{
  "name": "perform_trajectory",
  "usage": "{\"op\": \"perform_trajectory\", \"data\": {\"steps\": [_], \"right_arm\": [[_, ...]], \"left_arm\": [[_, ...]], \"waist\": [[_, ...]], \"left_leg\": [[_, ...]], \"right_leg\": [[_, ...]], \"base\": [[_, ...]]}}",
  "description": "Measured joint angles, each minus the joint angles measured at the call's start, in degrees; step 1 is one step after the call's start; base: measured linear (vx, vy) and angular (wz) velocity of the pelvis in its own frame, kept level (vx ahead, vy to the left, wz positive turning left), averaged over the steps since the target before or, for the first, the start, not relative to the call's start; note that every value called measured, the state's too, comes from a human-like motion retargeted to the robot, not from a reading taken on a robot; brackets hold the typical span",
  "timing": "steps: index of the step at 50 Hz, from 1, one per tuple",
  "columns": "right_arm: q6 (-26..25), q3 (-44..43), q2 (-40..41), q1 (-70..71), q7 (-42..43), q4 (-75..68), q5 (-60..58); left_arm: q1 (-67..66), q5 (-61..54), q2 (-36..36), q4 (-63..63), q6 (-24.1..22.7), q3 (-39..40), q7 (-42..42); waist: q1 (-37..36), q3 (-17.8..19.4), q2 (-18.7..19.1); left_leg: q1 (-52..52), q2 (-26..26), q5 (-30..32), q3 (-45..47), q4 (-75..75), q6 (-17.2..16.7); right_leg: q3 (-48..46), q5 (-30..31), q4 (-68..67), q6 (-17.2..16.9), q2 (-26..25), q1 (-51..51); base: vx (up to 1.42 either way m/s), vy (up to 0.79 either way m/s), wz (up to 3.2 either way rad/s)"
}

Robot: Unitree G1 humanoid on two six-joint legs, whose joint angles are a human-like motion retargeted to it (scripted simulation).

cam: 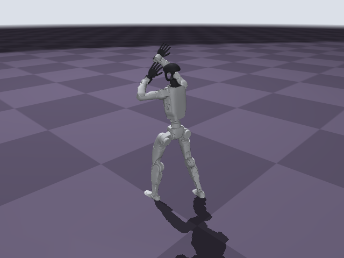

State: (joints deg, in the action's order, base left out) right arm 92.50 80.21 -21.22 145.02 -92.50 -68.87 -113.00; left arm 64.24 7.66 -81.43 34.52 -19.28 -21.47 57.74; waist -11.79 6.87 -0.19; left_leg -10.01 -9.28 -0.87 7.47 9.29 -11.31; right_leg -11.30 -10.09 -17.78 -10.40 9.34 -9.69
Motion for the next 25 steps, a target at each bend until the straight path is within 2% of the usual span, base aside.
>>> {"op": "perform_trajectory", "data": {"steps": [3,8,10,13,17,21,25], "right_arm": [[0.0,0.0,-0.2,-1.9,0.0,-3.0,0.0],[0.0,0.0,1.8,-2.8,0.0,-1.1,0.0],[0.0,0.0,2.0,-2.7,0.0,-0.2,0.0],[0.0,0.0,1.9,-2.9,0.0,-0.1,0.0],[0.0,0.0,2.1,-3.3,0.0,0.0,0.0],[0.0,0.0,2.9,-3.2,0.0,1.8,0.0],[0.0,0.0,2.7,-2.2,0.0,4.7,0.0]], "left_arm": [[0.0,0.4,0.3,-0.2,0.8,-0.4,-0.2],[0.0,1.2,1.5,0.0,1.6,-1.7,0.0],[0.1,0.9,1.7,-0.2,1.7,-1.9,-0.1],[0.3,0.1,2.2,-0.7,1.9,-1.8,-0.4],[0.7,-0.4,3.0,-1.2,1.9,-1.8,-0.9],[1.5,-0.4,3.4,-1.5,1.5,-1.6,-1.1],[2.1,-0.1,3.8,-2.1,1.2,-1.4,-1.3]], "waist": [[1.9,0.5,0.1],[5.3,2.6,0.1],[6.6,3.1,0.1],[8.1,3.5,0.0],[9.8,3.2,-1.3],[11.7,1.6,-3.7],[13.9,0.4,-5.1]], "left_leg": [[4.9,0.1,0.1,-0.5,-2.8,1.4],[12.5,0.8,-3.5,-0.6,-3.9,1.8],[14.5,1.0,-4.4,-0.7,-4.6,1.9],[16.3,1.3,-5.8,-0.9,-5.1,1.8],[17.5,3.5,-7.8,-1.3,-4.8,1.6],[18.5,7.2,-10.3,-2.5,-3.8,1.0],[19.9,9.4,-12.1,-4.8,-1.5,1.2]], "right_leg": [[0.4,3.9,-9.4,2.0,0.7,2.0],[2.3,17.2,-34.0,3.3,3.6,12.1],[2.9,17.6,-40.8,4.1,4.0,16.9],[2.6,13.2,-43.5,4.8,3.7,22.3],[1.7,9.9,-34.4,2.7,3.8,25.9],[2.3,7.2,-13.9,-1.0,3.8,25.1],[7.8,11.3,3.2,-4.6,1.7,20.3]], "base": [[0.49,0.25,0.17],[0.44,0.23,0.2],[0.4,0.17,0.17],[0.39,0.12,0.18],[0.41,0.06,0.2],[0.49,-0.01,0.38],[0.53,-0.07,0.56]]}}
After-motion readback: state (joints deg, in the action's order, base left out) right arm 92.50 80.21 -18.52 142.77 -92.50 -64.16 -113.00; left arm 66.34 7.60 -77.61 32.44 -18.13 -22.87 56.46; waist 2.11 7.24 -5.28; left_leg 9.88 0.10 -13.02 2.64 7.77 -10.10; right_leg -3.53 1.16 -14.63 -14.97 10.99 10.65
